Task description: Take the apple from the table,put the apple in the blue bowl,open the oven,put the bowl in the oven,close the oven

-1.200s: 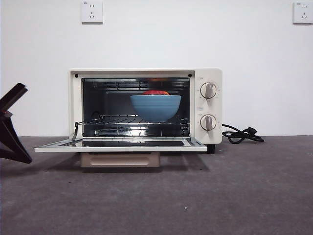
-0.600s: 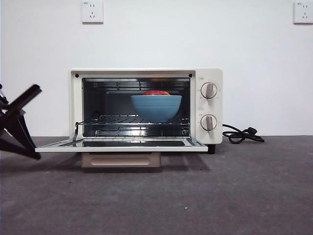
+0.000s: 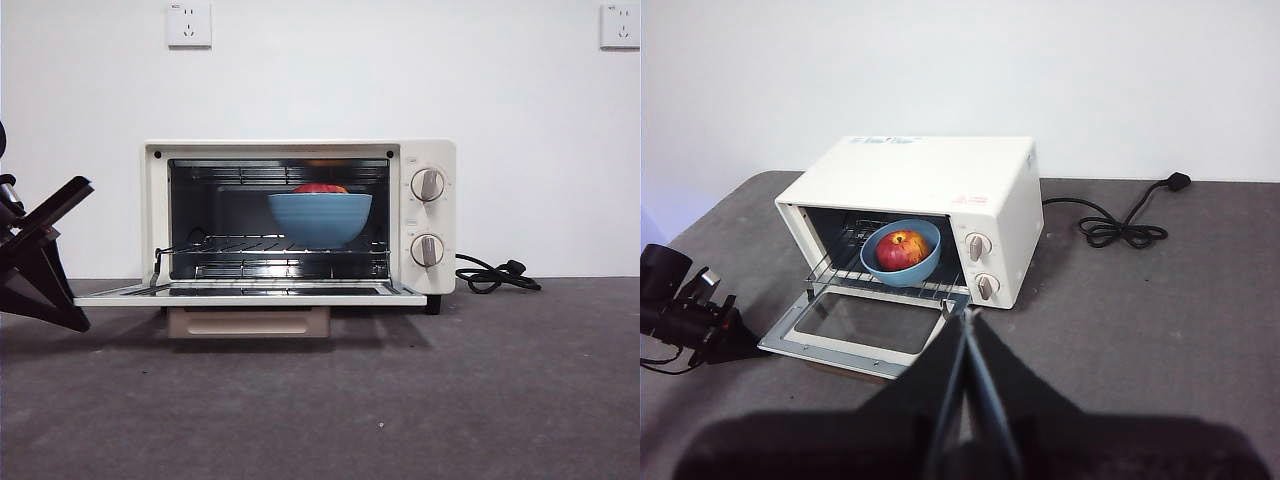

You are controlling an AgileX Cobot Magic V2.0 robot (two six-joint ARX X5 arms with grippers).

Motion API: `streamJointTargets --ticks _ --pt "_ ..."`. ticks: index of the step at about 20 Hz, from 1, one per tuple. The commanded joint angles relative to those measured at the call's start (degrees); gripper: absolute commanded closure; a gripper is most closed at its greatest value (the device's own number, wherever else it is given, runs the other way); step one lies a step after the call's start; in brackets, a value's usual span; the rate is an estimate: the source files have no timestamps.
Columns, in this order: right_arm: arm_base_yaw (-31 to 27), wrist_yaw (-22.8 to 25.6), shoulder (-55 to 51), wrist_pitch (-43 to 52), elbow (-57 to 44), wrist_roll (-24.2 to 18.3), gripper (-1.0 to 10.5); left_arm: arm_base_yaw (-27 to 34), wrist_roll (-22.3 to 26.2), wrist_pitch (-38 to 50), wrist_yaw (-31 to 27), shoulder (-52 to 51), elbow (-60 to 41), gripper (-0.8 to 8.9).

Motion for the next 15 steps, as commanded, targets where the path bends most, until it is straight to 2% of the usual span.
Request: streamJointTargets --ticks 1,5,15 --pt "0.07 0.17 -0.22 -1.38 -0.26 0.5 9.6 -1.05 0.11 2.05 2.91 0.44 0.0 8.2" --pt "0.07 0.17 -0.22 -1.38 -0.26 0.5 9.6 -1.05 -1.97 4.0 6.97 0.44 0.31 8.2" --pt "0.07 0.2 -0.22 -1.38 -0.26 0.52 9.6 -1.22 -4.13 3.72 8.59 0.42 7.91 8.2"
